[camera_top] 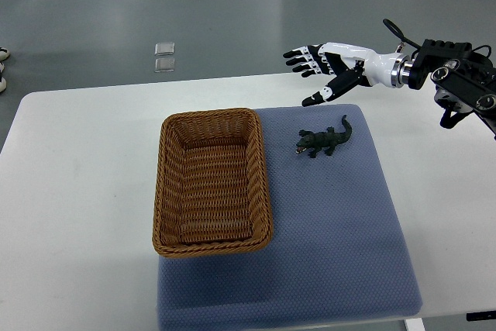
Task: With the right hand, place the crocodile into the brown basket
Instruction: 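Lower the right hand over the crocodile and close fingers around it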
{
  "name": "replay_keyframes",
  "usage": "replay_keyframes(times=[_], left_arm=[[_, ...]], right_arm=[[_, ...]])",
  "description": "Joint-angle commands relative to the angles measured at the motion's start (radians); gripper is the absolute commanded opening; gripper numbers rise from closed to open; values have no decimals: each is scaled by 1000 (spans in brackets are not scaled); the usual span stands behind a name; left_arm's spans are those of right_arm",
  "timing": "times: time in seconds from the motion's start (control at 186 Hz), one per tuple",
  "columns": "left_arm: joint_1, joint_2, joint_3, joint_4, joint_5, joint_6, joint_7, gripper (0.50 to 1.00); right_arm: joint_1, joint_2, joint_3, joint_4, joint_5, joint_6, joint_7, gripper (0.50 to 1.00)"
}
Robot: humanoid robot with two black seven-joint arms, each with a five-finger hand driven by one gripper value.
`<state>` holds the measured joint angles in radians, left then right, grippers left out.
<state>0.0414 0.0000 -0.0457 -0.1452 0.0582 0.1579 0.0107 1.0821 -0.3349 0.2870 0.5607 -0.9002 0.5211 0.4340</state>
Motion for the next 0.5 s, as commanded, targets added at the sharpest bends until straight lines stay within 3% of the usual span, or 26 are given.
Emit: replay_keyframes(times=[0.0,0.113,0.3,0.494], left_arm=[[0,0,0,-1,0,0,0,1000],[0,0,0,1,0,0,0,1000],[0,0,0,-1,0,0,0,1000],[0,0,0,-1,0,0,0,1000]], right_arm=[[4,4,-5,8,-171,-36,48,926],[-1,8,-6,10,-350,-98,107,926],[6,14,-92,11,-442,-179,149,928],[15,17,-296,11,-460,-352,177,928]])
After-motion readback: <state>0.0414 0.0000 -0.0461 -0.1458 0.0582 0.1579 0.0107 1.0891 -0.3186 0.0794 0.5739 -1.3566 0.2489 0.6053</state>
